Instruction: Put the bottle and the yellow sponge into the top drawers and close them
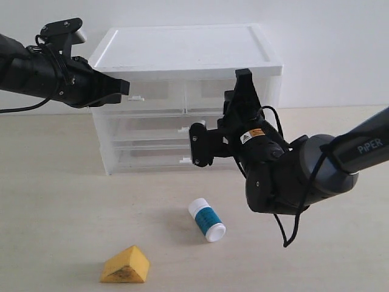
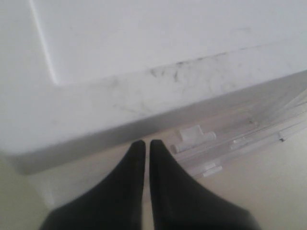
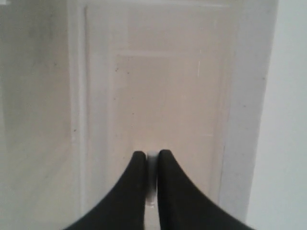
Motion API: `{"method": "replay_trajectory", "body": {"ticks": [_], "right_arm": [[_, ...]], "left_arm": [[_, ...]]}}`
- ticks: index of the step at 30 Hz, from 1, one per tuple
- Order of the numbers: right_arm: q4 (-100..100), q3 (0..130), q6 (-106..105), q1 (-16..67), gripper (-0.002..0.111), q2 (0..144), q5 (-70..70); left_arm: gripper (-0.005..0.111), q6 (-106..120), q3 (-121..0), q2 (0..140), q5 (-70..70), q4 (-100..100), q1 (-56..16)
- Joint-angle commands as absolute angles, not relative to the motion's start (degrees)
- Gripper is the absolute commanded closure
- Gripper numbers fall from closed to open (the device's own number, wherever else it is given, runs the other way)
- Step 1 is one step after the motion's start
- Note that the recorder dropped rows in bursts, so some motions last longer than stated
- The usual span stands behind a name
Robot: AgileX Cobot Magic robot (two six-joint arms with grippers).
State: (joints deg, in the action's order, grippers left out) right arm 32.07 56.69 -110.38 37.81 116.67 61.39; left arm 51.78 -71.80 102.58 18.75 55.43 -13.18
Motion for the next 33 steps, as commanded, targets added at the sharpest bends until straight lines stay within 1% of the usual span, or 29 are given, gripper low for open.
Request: {"method": "replay_trajectory", "body": {"ticks": [1,12,19,27,33], "right_arm": [[35.0,57.1,-111.7,38.2,0.108,116.1,68.3],[38.2,57.1,-113.6,41.7,0.108,116.0,69.7],[37.6,52.4,-112.8,41.8,0.108,115.6,70.0],[39.4,47.3,-111.1,42.1,0.108,108.2,70.0],[41.2,44.6,-111.2,44.5,0.108,105.9,70.0]], "left_arm": [[0.103,52.1,-72.1,102.6,15.0,56.0,-13.2],[0.103,52.1,-72.1,102.6,15.2,56.0,-13.2],[0.103,53.2,-72.1,102.6,15.4,56.1,-13.2],[0.103,53.2,-72.1,102.6,15.8,56.3,-13.2],[0.103,53.2,-72.1,102.6,16.3,56.3,-13.2]]}}
